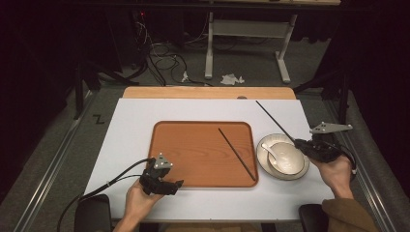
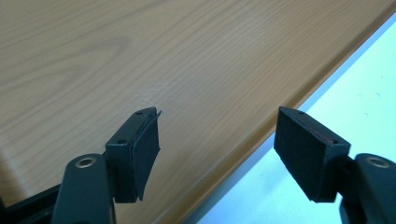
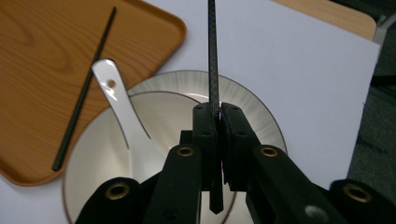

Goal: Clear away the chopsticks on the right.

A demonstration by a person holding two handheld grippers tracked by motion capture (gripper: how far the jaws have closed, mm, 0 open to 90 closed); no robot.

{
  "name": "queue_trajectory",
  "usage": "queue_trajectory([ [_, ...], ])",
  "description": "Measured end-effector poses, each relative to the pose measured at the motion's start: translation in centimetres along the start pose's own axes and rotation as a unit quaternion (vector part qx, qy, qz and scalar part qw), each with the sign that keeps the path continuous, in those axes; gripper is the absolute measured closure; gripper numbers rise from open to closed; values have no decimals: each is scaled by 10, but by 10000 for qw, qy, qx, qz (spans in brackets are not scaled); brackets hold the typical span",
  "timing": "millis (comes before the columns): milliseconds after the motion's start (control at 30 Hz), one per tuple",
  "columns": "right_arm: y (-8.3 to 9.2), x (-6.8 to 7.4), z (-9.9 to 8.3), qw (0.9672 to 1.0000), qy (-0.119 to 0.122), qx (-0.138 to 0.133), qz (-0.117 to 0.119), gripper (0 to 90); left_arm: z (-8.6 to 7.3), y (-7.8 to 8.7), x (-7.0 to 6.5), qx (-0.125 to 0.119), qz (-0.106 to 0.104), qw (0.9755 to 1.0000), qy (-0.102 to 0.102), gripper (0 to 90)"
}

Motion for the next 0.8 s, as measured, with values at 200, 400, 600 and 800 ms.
queue_trajectory([
  [200,7,21,12,9996,214,-140,154,864,0,1,0,-7,-2,10000,-1,309],
  [400,7,50,21,9980,441,-175,421,864,0,1,0,-26,12,10000,9,309],
  [600,-6,78,22,9956,576,-59,731,864,0,2,0,-34,6,10000,8,309],
  [800,-19,105,19,9925,829,131,894,864,1,2,0,-65,9,10000,34,309],
])
Point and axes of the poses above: each handheld gripper's, and its own axes: y roughly backward along the jaws, z roughly out of its top, x roughly to its left, the point moved 9 cm from there along -y, roughly forward along the jaws, and after that the axes turned 1 degree about -x, right-handed, at the moved point
